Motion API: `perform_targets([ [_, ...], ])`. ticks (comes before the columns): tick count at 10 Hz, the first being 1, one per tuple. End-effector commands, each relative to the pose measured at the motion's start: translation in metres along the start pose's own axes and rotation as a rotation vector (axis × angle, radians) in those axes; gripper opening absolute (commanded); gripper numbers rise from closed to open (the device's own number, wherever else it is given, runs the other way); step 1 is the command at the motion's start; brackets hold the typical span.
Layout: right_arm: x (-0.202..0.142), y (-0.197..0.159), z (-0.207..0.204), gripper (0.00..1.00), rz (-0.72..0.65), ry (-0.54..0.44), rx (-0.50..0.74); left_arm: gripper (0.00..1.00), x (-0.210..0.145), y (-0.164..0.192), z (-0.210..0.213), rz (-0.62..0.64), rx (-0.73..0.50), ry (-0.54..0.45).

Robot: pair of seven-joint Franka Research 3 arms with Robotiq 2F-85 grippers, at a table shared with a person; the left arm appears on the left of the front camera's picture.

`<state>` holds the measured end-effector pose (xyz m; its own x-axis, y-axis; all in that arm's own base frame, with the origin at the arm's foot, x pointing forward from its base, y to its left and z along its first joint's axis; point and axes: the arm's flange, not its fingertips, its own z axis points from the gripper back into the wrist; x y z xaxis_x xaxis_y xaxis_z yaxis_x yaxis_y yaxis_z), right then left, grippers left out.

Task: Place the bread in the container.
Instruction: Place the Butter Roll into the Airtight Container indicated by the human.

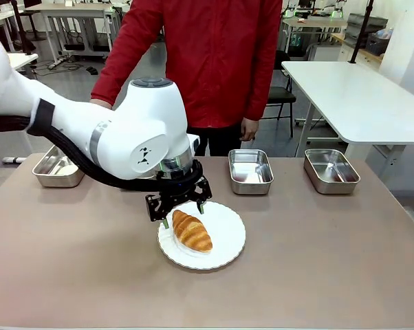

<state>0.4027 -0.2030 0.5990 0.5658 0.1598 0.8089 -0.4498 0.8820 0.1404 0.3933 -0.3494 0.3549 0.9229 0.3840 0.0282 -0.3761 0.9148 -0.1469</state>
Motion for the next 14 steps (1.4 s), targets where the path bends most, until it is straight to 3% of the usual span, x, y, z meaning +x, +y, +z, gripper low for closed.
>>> perform_targets([
  [1, 0.001, 0.001, 0.0, 1.0, 0.002, -0.01, 0.006, 1.0, 0.0, -0.015, -0.013, 0.041, 0.024, -0.017],
  [8, 0.001, 0.001, 0.0, 1.0, 0.002, -0.01, 0.006, 1.0, 0.001, -0.022, -0.046, 0.005, 0.094, 0.022],
  [13, 0.001, 0.001, 0.0, 1.0, 0.002, -0.01, 0.006, 0.51, 0.003, -0.021, -0.046, 0.023, 0.091, 0.038],
  [14, 0.001, 0.001, 0.0, 1.0, 0.002, -0.01, 0.006, 0.51, 0.004, -0.023, -0.047, 0.022, 0.079, 0.079],
])
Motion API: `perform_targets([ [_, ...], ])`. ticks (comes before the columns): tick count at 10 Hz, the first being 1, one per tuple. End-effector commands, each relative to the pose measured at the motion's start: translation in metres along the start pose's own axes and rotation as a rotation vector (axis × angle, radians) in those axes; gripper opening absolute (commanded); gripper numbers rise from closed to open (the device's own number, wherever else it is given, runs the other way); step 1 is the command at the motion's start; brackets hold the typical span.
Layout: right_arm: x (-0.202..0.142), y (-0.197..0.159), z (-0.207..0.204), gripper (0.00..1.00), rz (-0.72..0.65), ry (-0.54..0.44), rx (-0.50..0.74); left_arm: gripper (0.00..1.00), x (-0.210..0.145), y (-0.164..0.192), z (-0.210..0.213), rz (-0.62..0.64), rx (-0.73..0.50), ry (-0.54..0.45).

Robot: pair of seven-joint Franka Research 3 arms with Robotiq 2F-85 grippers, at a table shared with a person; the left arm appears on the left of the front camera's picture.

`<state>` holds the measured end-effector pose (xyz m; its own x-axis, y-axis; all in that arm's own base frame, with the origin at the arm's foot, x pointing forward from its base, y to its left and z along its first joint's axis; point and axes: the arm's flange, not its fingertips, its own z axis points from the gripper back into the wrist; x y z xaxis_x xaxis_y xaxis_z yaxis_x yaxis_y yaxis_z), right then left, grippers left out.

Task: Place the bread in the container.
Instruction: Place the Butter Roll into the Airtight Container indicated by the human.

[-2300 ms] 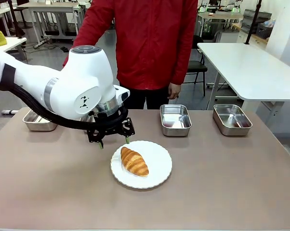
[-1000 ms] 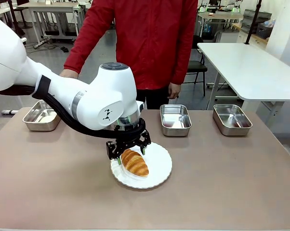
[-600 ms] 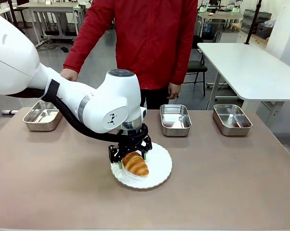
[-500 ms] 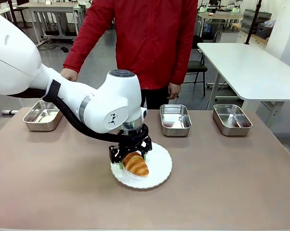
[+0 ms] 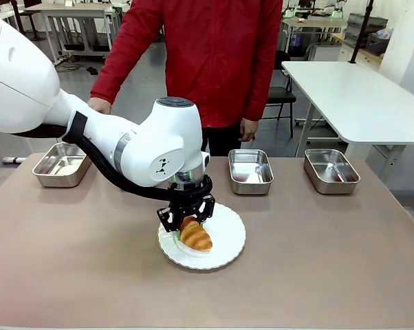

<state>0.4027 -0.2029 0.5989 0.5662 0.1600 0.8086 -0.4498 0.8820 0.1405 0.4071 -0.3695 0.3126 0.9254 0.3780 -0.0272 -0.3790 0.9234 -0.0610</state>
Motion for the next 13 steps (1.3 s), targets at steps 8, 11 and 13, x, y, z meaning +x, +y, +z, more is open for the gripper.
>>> perform_targets([
  [8, 0.001, 0.001, 0.0, 1.0, 0.002, -0.01, 0.006, 0.51, 0.037, 0.053, 0.088, -0.144, -0.096, 0.04],
  [11, 0.001, 0.001, 0.0, 1.0, 0.002, -0.01, 0.006, 0.51, 0.068, 0.134, 0.137, -0.378, -0.099, 0.104],
  [13, 0.001, 0.001, 0.0, 1.0, 0.002, -0.01, 0.006, 0.51, 0.096, 0.2, 0.152, -0.423, -0.202, 0.109],
])
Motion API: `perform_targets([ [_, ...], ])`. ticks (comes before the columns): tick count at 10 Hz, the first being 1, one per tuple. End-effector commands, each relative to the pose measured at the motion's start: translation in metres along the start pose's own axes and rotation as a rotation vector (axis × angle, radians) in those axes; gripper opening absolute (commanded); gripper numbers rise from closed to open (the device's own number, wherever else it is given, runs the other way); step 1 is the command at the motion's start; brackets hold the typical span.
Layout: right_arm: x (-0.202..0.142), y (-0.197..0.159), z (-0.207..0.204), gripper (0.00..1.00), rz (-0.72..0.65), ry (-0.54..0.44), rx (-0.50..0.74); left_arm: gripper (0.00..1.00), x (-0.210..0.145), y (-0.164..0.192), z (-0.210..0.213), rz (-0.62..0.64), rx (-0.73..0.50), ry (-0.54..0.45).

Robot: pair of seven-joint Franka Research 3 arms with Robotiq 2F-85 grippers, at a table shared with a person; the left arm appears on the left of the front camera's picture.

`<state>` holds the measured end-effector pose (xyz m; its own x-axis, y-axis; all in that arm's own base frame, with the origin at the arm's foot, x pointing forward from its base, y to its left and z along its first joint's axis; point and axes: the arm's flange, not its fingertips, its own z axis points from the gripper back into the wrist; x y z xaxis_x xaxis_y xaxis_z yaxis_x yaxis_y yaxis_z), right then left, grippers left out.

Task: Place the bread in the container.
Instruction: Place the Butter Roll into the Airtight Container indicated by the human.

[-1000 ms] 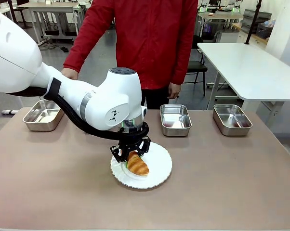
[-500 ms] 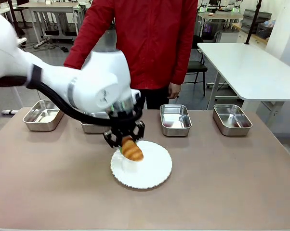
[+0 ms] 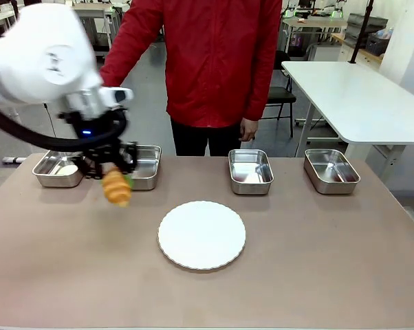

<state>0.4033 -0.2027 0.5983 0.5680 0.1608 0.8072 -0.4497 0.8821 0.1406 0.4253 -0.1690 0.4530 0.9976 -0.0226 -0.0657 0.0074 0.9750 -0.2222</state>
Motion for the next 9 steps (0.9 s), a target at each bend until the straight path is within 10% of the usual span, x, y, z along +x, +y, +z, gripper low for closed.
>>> perform_targets([
  [1, 0.001, 0.001, 0.001, 1.0, 0.002, -0.013, 0.006, 0.51, -0.009, 0.054, 0.008, -0.064, -0.062, -0.025],
  [6, 0.001, 0.001, 0.001, 1.0, 0.002, -0.013, 0.006, 0.51, -0.003, 0.038, 0.01, -0.036, -0.019, -0.014],
  [9, 0.001, 0.001, 0.001, 1.0, 0.002, -0.013, 0.006, 0.51, 0.032, 0.086, 0.03, -0.04, 0.074, -0.043],
])
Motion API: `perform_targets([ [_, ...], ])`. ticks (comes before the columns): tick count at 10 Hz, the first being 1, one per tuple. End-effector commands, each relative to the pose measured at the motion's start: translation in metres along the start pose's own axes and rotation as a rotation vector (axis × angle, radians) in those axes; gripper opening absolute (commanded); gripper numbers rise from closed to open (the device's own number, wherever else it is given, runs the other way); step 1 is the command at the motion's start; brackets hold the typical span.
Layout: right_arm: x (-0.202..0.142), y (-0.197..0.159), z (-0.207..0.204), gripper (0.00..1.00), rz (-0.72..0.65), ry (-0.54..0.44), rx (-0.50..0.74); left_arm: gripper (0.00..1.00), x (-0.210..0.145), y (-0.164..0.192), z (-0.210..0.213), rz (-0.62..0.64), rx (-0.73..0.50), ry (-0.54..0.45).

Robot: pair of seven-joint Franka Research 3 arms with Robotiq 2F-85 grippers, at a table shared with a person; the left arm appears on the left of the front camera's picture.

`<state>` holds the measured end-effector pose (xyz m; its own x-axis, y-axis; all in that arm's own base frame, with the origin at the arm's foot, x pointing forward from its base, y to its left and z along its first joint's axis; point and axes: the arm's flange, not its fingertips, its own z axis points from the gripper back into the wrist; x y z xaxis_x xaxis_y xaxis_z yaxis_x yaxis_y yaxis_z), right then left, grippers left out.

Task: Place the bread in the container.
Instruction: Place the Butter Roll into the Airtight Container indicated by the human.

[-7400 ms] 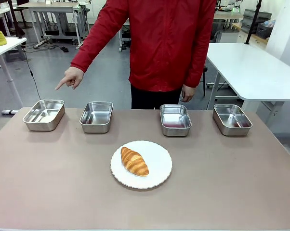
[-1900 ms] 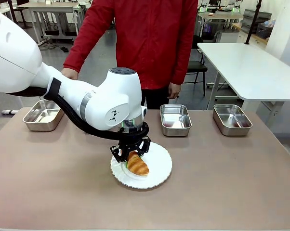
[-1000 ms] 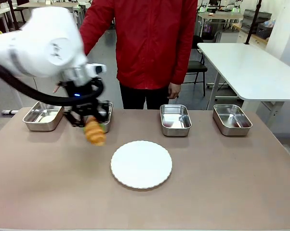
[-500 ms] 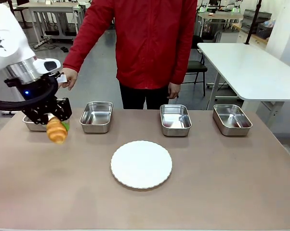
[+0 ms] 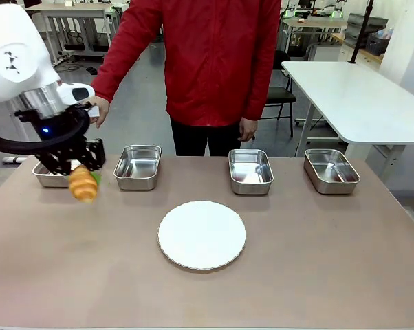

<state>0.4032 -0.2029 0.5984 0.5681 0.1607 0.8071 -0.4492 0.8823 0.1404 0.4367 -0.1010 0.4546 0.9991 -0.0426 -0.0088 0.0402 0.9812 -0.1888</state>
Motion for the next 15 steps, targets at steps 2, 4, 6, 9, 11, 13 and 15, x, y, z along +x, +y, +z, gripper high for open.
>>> perform_targets([
  [2, 0.001, 0.001, 0.0, 1.0, 0.002, -0.013, 0.006, 0.51, 0.048, 0.063, 0.025, -0.031, 0.081, 0.036],
  [4, 0.001, 0.001, 0.0, 1.0, 0.002, -0.013, 0.006, 0.51, 0.079, 0.115, 0.032, -0.075, 0.094, 0.011],
  [6, 0.001, 0.001, 0.0, 1.0, 0.002, -0.013, 0.006, 0.51, 0.106, 0.143, 0.02, -0.149, 0.07, 0.033],
  [9, 0.001, 0.001, 0.0, 1.0, 0.002, -0.013, 0.006, 0.51, 0.147, 0.157, 0.006, -0.257, 0.065, 0.0],
  [11, 0.001, 0.001, 0.0, 1.0, 0.002, -0.013, 0.006, 0.51, 0.179, 0.165, -0.005, -0.261, 0.071, 0.01],
  [13, 0.001, 0.001, 0.0, 1.0, 0.002, -0.013, 0.006, 0.51, 0.202, 0.167, -0.015, -0.262, 0.083, 0.009],
  [15, 0.001, 0.001, 0.0, 1.0, 0.002, -0.013, 0.006, 0.51, 0.216, 0.165, -0.019, -0.258, 0.095, 0.008],
])
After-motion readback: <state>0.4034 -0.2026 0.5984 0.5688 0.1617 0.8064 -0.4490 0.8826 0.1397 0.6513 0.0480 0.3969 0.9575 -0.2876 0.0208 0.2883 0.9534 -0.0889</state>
